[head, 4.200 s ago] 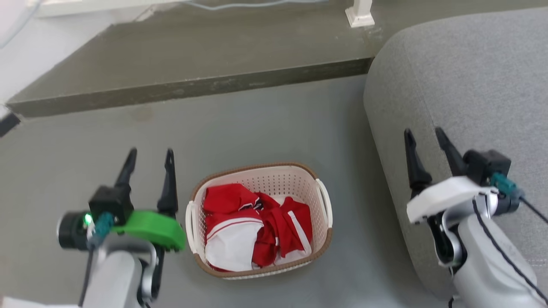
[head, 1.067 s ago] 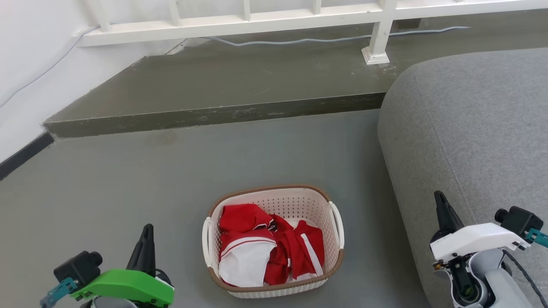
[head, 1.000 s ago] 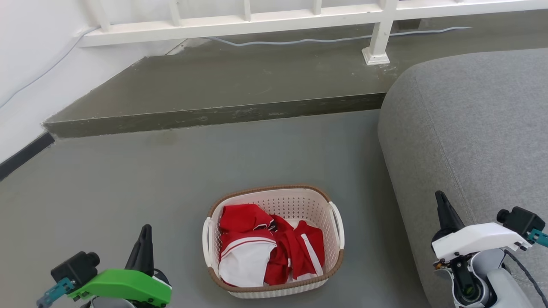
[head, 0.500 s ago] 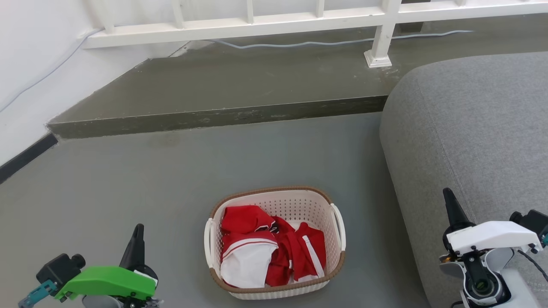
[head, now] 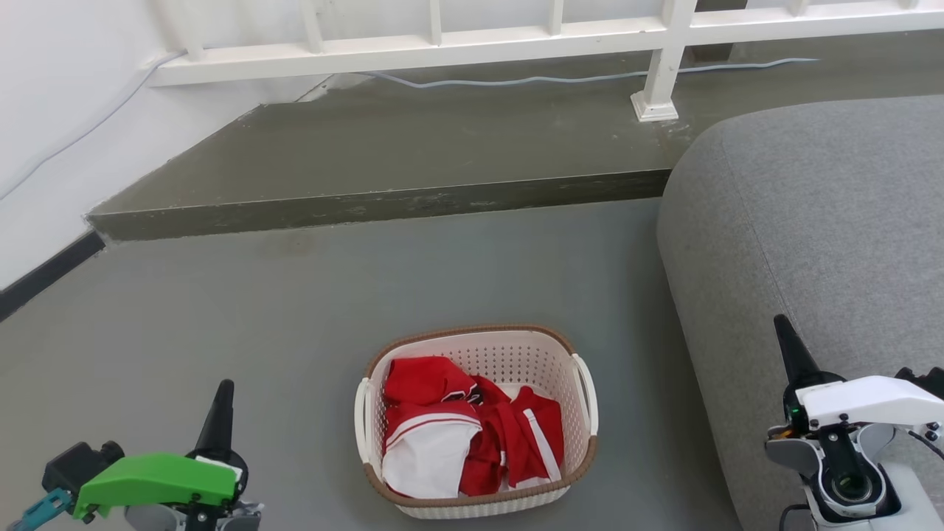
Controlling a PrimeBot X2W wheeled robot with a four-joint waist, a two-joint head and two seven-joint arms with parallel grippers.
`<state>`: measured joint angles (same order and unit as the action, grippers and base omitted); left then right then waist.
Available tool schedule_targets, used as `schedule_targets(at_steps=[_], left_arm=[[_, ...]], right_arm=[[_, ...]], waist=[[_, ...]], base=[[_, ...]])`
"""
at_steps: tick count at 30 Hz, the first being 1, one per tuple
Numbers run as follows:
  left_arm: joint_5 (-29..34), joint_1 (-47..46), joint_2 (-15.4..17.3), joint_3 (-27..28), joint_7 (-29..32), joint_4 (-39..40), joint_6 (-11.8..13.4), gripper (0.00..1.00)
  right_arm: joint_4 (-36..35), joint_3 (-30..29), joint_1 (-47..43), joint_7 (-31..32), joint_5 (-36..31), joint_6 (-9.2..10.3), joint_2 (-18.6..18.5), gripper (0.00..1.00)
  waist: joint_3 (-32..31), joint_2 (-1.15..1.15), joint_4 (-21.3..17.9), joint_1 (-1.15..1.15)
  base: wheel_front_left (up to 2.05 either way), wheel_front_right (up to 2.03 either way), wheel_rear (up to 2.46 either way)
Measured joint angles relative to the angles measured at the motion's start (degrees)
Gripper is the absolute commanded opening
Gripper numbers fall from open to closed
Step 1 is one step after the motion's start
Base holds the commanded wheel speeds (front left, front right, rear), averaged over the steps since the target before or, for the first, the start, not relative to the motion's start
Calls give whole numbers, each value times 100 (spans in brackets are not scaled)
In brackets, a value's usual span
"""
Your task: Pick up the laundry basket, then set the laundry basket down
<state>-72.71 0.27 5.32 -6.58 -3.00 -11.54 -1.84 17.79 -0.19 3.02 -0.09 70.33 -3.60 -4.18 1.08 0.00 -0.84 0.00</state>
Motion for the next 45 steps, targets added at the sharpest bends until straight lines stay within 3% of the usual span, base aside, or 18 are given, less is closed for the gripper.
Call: schedule_targets(at_steps=[29,45], left_arm=[[-2328,-211,4,542,475,-281,-432,0],[-2343,-267,4,569,504,-323,-477,0]], right_arm=[[-135,-694,13,579,2142,-297,166,0],[-137,-709,27,579,2153,-313,178,0]], waist=[[-90,0,81,0],[-91,0,82,0]], base=[[0,0,0],[0,0,0]])
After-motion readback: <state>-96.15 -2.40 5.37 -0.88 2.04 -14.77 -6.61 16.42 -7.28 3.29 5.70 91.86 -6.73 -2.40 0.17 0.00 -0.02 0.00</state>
